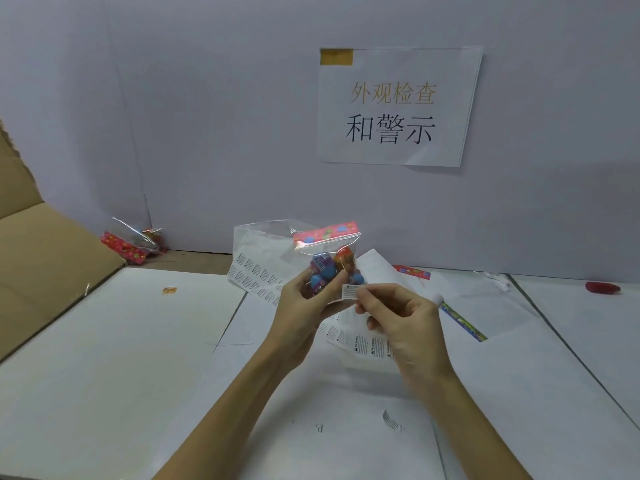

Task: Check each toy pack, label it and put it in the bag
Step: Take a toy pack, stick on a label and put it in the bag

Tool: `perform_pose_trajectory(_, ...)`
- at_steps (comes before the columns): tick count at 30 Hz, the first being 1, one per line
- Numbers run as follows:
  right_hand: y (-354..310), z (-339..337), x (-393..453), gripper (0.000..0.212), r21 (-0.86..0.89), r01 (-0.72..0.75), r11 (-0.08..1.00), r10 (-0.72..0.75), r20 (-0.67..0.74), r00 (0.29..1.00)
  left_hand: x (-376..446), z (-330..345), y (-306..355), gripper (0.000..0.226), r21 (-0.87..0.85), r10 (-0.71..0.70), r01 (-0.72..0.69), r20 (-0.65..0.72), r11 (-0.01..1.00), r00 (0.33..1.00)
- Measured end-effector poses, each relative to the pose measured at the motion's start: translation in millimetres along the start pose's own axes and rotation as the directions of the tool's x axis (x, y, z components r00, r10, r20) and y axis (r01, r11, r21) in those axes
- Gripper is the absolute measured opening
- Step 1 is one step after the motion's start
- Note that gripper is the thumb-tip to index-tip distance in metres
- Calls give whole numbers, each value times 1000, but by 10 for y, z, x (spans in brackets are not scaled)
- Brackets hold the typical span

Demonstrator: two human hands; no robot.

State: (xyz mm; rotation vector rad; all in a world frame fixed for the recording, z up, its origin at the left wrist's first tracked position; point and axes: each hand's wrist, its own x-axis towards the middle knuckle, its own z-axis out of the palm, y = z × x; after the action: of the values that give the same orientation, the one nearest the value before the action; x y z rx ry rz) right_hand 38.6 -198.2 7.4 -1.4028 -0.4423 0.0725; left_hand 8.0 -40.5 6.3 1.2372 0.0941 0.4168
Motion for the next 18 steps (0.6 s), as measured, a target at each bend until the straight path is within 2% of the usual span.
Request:
perform_pose_trajectory(4, 37, -4, 0, 25, -94, 49, 994, -53, -41, 998, -8, 4, 25, 37, -7, -23, 24, 37, 1000, 999)
perform_pose_trajectory(7, 60, 4, 5, 17, -139, 81, 987, -89, -51, 995, -14, 15, 38, 36, -1, -33, 33, 42, 999, 999)
perform_pose_trajectory(10, 79, 10, 8, 9, -135, 102, 986, -107, -36, 994, -18, 14, 46, 38, 13, -25, 24, 36, 1000, 999)
perform_pose_trajectory(18, 92, 5, 14, 11, -110, 114, 987, -117, -27, 993, -31, 17, 53, 38, 31, -10, 8, 55, 999, 998)
